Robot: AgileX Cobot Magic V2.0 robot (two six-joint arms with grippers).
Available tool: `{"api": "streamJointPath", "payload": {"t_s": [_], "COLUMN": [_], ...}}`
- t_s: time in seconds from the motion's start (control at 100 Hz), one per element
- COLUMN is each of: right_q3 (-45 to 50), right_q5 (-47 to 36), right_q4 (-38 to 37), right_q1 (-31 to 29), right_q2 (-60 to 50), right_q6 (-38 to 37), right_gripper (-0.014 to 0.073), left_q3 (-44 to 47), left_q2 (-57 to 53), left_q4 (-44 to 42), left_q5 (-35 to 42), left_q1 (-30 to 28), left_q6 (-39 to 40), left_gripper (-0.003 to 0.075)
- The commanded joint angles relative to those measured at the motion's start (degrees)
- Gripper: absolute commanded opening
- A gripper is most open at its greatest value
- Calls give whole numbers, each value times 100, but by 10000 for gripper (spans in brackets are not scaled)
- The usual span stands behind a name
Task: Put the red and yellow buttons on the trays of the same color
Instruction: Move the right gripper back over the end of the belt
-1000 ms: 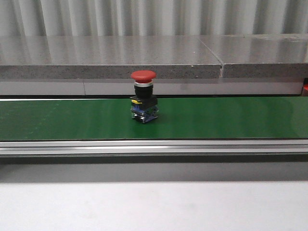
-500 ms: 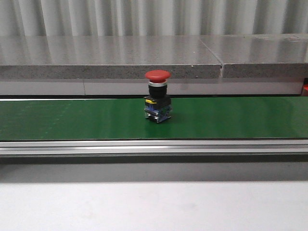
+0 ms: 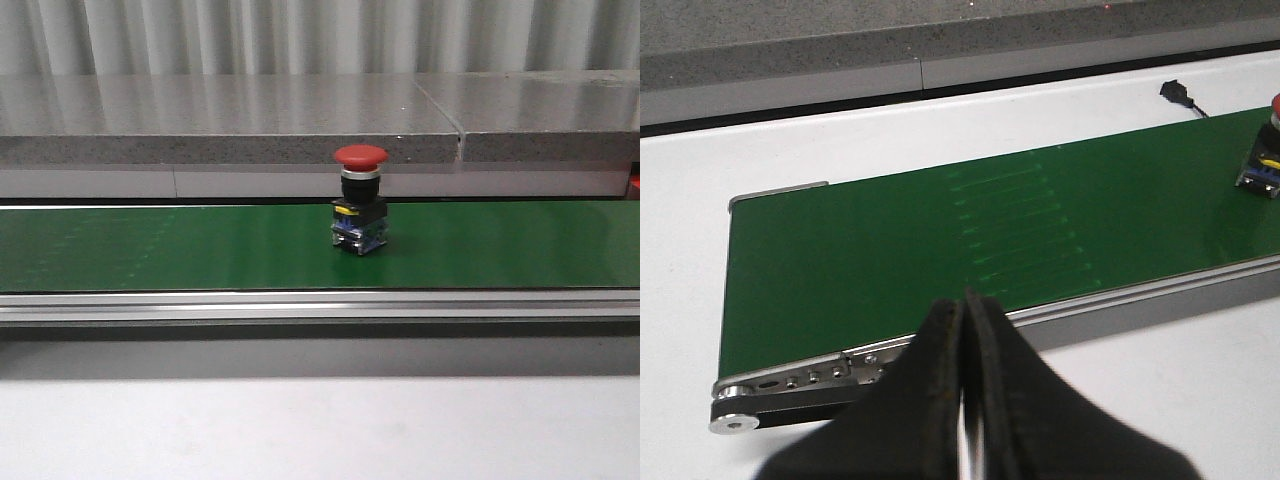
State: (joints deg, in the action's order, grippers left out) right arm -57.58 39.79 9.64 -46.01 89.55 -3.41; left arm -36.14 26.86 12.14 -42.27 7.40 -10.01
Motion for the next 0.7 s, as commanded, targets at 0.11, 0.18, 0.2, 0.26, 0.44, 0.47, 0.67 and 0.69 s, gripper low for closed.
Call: {"api": "streamJointPath", "payload": {"t_s": [0.11,0.18,0.2,0.26,0.44,0.47,0.67,0.69], "right_q3": [-109,-109,-109,-109,-170,-217,-575,-610], "right_q5": [45,126,145,186,321,359,769,790], "right_q4": [33,39,39,39,39,39,49,55], "right_q1": [-35,41,83,239,1069,1215,2293,2403], "right_q2": [-897,-1164,-1243,-1457,-1973,-2014,-2034,-2034], "right_q6": [219,224,224,276,341,341,341,341], "right_gripper": [602,602,602,602,602,602,602,602], "left_q3": [-148,-148,-148,-148,-148,-148,-148,-148], "left_q2": [24,24,24,24,24,24,24,24], "left_q4": [115,115,115,115,115,115,115,115], "left_q5": [435,435,435,435,435,435,435,435], "left_q1": [45,45,45,45,45,45,45,45], "left_q6": [7,7,7,7,7,7,7,7], "left_gripper": [-20,-20,-20,-20,-20,-20,-20,-20]}}
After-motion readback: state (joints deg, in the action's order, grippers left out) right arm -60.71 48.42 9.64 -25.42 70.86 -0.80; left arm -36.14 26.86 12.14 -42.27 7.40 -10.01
